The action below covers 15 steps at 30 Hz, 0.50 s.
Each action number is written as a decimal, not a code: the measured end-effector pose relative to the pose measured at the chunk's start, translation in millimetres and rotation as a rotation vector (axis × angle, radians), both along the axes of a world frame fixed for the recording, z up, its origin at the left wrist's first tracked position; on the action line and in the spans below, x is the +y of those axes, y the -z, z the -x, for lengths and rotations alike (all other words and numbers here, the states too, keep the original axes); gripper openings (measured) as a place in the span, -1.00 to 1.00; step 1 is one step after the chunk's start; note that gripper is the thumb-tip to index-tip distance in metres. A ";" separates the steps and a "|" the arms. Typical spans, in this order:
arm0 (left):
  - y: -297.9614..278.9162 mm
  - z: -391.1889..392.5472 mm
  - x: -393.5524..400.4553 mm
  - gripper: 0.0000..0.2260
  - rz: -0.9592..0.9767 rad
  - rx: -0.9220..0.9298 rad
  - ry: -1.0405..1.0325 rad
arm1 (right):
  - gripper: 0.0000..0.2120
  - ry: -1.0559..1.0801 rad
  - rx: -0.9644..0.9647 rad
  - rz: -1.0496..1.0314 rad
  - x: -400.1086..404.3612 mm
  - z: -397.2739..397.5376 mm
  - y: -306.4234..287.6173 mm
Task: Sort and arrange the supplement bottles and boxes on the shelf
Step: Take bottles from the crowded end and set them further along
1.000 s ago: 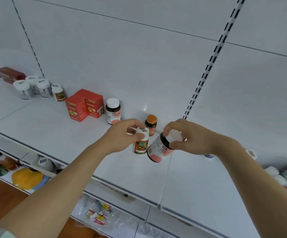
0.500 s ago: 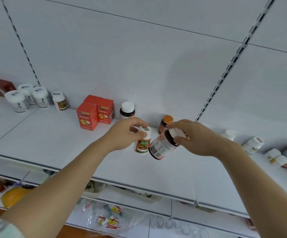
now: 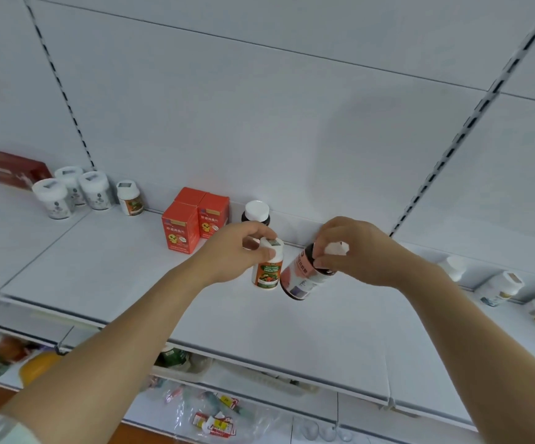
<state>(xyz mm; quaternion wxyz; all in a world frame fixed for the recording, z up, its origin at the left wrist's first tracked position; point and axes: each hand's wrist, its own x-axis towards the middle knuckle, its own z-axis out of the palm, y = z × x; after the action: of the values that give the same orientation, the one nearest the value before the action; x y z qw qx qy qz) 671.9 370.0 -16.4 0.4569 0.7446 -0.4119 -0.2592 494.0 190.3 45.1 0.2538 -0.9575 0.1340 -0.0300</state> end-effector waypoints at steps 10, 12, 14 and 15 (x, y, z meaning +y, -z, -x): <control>1.3 -26.4 8.0 -0.76 -0.010 -0.019 -0.036 | -0.47 0.079 0.224 0.108 -9.9 -36.1 5.7; 3.8 -34.2 8.1 -0.75 -0.015 -0.025 -0.027 | -0.51 0.064 0.247 0.105 -10.2 -44.1 7.4; 5.2 -43.0 8.4 -0.76 -0.007 -0.022 -0.012 | -0.53 0.073 0.259 0.096 -9.4 -51.0 8.2; 5.2 -48.1 8.7 -0.76 0.002 -0.019 -0.001 | -0.53 0.078 0.262 0.103 -8.9 -54.9 8.5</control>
<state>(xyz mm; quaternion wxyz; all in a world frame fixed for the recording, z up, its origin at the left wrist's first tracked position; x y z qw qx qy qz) 720.0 378.7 -21.5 0.4539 0.7468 -0.4161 -0.2513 548.9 181.3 36.6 0.1834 -0.9590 0.2014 0.0784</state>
